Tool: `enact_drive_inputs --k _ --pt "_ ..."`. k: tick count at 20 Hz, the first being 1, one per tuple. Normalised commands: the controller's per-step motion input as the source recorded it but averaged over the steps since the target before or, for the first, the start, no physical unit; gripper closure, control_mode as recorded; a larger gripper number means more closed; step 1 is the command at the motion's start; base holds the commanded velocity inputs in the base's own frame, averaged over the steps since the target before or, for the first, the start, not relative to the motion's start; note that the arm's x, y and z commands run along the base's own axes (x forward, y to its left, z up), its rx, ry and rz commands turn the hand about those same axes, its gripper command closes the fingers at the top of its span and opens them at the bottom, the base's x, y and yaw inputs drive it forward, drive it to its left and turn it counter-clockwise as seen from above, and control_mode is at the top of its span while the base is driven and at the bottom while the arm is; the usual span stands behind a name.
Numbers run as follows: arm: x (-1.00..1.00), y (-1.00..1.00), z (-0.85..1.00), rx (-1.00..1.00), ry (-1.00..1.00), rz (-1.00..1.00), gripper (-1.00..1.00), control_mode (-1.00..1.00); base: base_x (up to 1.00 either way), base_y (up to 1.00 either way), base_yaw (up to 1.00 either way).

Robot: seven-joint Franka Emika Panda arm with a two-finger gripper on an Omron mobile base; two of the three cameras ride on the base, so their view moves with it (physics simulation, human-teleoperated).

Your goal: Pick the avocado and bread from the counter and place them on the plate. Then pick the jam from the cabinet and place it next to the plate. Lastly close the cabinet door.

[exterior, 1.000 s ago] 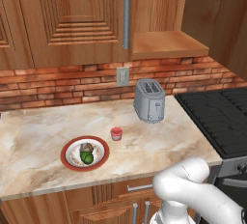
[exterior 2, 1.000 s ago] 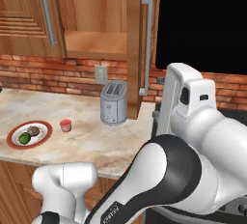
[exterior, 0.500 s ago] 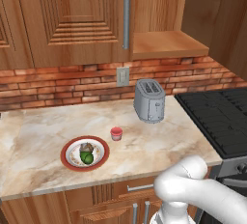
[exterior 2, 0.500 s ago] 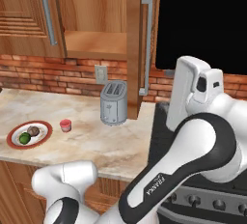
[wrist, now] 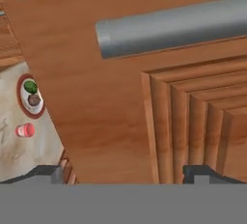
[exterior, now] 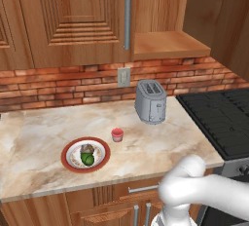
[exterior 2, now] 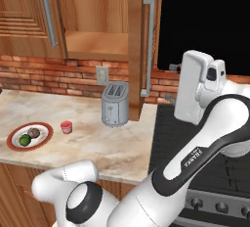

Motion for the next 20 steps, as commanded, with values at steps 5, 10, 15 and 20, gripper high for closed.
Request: enact_drive_inputs --k 5,10,15,20 --pt "0.34 0.00 -0.03 0.00 0.00 0.23 -1.00 -1.00 0.00 0.00 0.00" --pt "0.03 0.24 0.00 -0.02 0.00 0.09 -1.00 -1.00 0.00 0.00 0.00" --pt "0.01 0.46 0.00 -0.05 0.01 0.00 -1.00 -1.00 0.00 0.00 0.00" --pt "0.21 0.67 0.00 -0.04 0.02 -0.02 -1.00 -1.00 0.00 0.00 0.00"
